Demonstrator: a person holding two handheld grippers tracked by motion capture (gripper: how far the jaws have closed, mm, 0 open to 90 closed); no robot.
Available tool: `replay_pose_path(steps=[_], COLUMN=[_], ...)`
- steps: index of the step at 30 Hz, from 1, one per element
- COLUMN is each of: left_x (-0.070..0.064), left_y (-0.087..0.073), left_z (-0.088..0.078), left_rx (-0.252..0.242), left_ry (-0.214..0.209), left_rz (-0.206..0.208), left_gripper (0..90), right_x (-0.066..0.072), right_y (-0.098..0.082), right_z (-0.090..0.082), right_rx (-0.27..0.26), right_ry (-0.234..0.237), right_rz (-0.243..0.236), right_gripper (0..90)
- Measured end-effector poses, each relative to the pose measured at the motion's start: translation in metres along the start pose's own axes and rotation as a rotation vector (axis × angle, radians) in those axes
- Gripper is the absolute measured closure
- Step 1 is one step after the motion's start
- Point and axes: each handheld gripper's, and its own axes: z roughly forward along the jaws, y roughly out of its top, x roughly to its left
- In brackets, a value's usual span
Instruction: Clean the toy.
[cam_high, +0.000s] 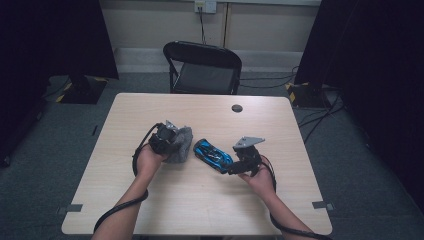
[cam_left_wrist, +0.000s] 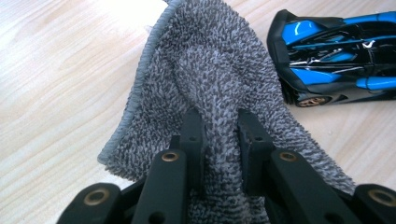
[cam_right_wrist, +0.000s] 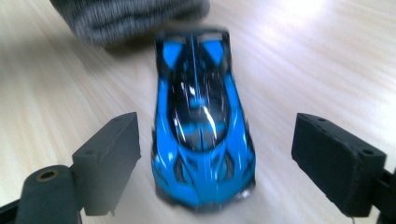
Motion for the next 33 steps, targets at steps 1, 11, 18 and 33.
replay_pose_path(steps=[1,11,18,33], left_x=[-0.002,-0.012,-0.010,-0.010], left_y=[-0.001,-0.013,-0.022,-0.025], left_z=[0.000,-0.006,-0.012,-0.008], left_rx=[-0.004,-0.004,-0.007,-0.006], left_ry=[-0.004,-0.030,-0.033,-0.019], left_rz=[-0.006,0.032,0.033,-0.002], left_gripper=[75.2,75.0,75.0,74.6], right_x=[-0.001,0.008,0.002,0.006], right_y=[0.004,0.030,0.032,0.029], right_z=[0.000,0.034,0.050,0.059], right_rx=[0.000,0.063,0.104,0.115], right_ry=[0.005,0.047,0.037,0.035], right_rz=[-0.003,-0.075,-0.042,-0.054], right_gripper=[16.9,32.7,36.0,42.6])
